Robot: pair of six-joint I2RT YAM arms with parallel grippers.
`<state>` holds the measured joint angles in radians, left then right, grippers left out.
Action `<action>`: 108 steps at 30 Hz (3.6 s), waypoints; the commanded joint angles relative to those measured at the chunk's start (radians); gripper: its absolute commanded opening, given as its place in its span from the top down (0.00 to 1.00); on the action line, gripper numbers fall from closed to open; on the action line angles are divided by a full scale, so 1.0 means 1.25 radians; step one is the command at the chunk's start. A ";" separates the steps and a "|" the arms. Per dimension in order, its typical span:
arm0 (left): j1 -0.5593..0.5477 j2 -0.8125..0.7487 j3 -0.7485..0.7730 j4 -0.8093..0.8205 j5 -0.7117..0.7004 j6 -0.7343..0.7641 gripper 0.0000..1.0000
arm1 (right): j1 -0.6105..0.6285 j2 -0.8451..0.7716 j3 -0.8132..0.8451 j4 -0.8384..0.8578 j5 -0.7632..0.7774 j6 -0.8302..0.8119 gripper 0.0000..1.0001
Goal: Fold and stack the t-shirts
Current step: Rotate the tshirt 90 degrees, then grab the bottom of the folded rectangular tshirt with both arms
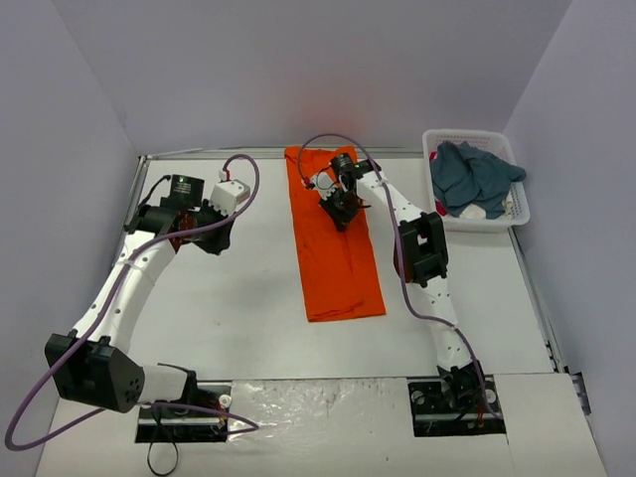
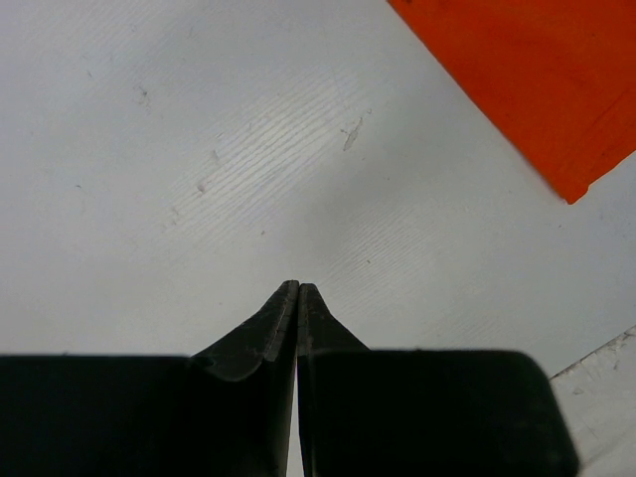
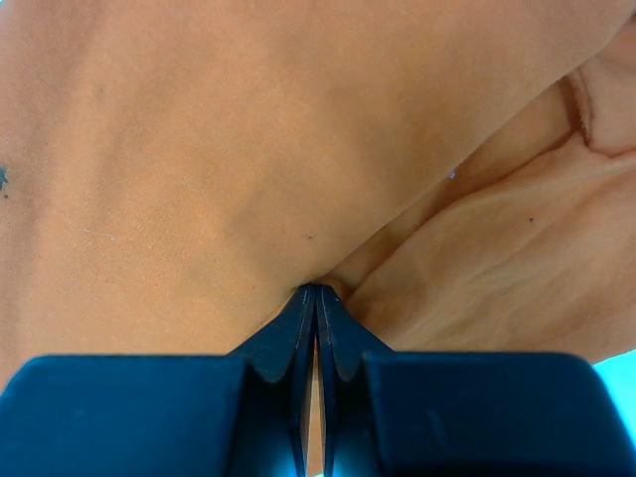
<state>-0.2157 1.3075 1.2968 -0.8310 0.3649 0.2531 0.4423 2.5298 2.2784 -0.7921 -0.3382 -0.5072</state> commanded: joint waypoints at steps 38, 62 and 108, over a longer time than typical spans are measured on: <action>-0.092 -0.154 -0.117 0.068 -0.044 0.055 0.36 | -0.099 -0.748 -0.682 0.112 0.058 0.063 0.22; -0.625 0.023 -0.313 0.370 -0.443 0.214 0.51 | -0.450 -1.014 -0.933 0.139 -0.155 0.066 0.39; -0.698 0.255 -0.278 0.407 -0.339 0.174 0.51 | -0.481 -0.965 -1.023 0.199 -0.180 0.077 0.42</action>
<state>-1.0836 1.6131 0.9157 -0.3309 -0.0502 0.4881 -0.1581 1.3205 1.0035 -0.5339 -0.5648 -0.4149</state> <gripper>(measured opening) 0.492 0.581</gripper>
